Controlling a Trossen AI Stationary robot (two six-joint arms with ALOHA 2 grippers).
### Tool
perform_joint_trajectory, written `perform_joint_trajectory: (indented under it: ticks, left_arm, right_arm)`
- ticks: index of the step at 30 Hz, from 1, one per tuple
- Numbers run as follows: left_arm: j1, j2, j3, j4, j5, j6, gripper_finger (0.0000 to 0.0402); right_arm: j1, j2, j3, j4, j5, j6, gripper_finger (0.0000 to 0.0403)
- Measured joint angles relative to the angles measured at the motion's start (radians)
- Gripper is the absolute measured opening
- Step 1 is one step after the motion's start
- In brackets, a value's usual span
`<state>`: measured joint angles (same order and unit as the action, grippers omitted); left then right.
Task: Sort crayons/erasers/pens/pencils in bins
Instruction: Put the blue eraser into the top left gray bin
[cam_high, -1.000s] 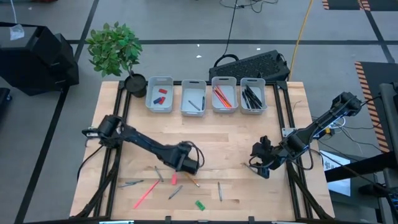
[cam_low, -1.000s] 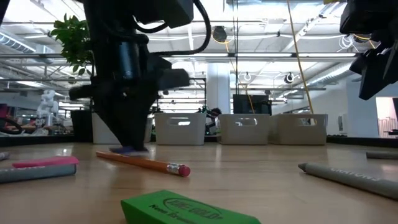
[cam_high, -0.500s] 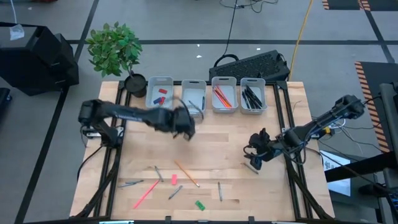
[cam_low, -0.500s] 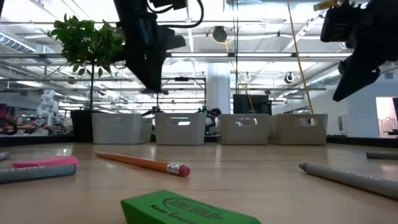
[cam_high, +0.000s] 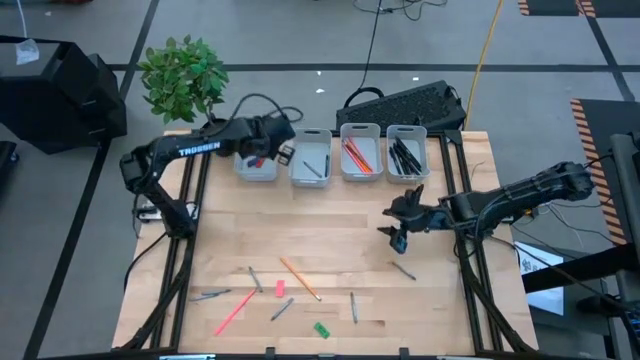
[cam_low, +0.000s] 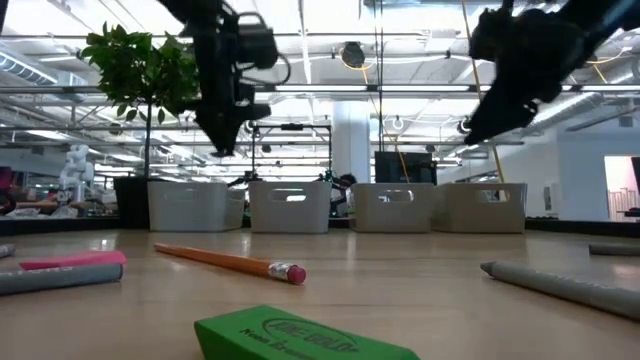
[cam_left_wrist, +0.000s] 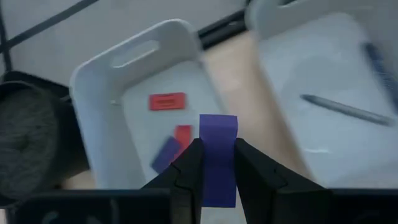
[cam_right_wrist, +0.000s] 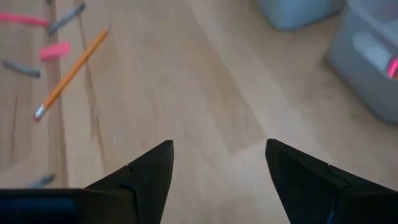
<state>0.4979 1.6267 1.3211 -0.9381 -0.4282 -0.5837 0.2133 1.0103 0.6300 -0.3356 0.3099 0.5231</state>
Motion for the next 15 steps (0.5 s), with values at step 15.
perform_joint_trajectory:
  ticks: [15]
  left_arm:
    - [0.209,0.058,-0.241,0.195,0.083,0.002,0.0078]
  right_arm:
    - [-0.022,0.000,0.000,0.084,-0.002,0.011,0.0249]
